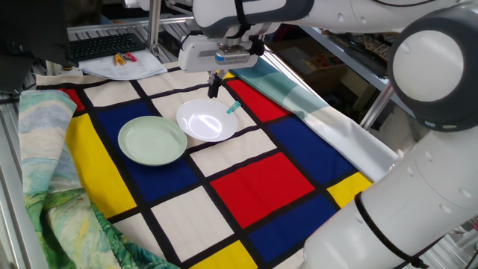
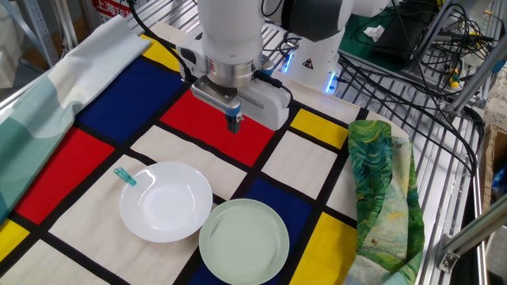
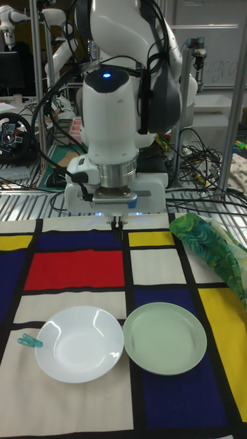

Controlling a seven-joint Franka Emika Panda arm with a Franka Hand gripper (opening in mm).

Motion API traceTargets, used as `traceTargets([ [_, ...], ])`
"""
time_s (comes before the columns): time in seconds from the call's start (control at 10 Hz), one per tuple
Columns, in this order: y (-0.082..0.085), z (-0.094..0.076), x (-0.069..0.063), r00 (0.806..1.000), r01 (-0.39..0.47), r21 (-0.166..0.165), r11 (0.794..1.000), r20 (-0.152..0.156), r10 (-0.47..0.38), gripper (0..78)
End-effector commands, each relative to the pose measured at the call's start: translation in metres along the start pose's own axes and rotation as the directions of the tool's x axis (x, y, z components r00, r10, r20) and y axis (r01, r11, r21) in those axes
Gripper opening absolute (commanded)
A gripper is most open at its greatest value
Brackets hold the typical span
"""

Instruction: Use a clamp

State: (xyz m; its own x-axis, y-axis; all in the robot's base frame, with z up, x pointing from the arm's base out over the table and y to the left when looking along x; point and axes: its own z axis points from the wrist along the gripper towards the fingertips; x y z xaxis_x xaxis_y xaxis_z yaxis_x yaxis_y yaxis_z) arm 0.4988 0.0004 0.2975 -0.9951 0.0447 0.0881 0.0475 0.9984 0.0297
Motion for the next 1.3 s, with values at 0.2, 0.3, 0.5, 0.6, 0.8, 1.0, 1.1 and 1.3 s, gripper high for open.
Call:
traceTargets([
  [0.2,-0.004,-0.001,-0.003,1.0,0.03,-0.02,0.999,0.001,-0.03,0.0],
  [0.3,-0.008,-0.001,-0.006,0.999,0.04,-0.023,0.999,0.001,-0.04,0.0],
  [0.5,-0.019,-0.002,-0.014,0.998,0.065,-0.028,0.998,0.002,-0.065,0.0],
  [0.6,-0.025,-0.002,-0.02,0.998,0.07,-0.039,0.997,0.002,-0.07,0.0],
  [0.8,-0.027,-0.003,-0.024,0.997,0.071,-0.035,0.997,0.004,-0.071,0.0],
  [1.0,-0.034,-0.007,-0.035,0.998,0.068,-0.044,0.997,0.002,-0.068,0.0],
  [1.1,-0.038,-0.008,-0.04,0.998,0.068,-0.058,0.996,0.002,-0.068,0.0],
  [1.3,-0.043,-0.011,-0.048,0.998,0.056,-0.072,0.996,0.004,-0.056,0.0],
])
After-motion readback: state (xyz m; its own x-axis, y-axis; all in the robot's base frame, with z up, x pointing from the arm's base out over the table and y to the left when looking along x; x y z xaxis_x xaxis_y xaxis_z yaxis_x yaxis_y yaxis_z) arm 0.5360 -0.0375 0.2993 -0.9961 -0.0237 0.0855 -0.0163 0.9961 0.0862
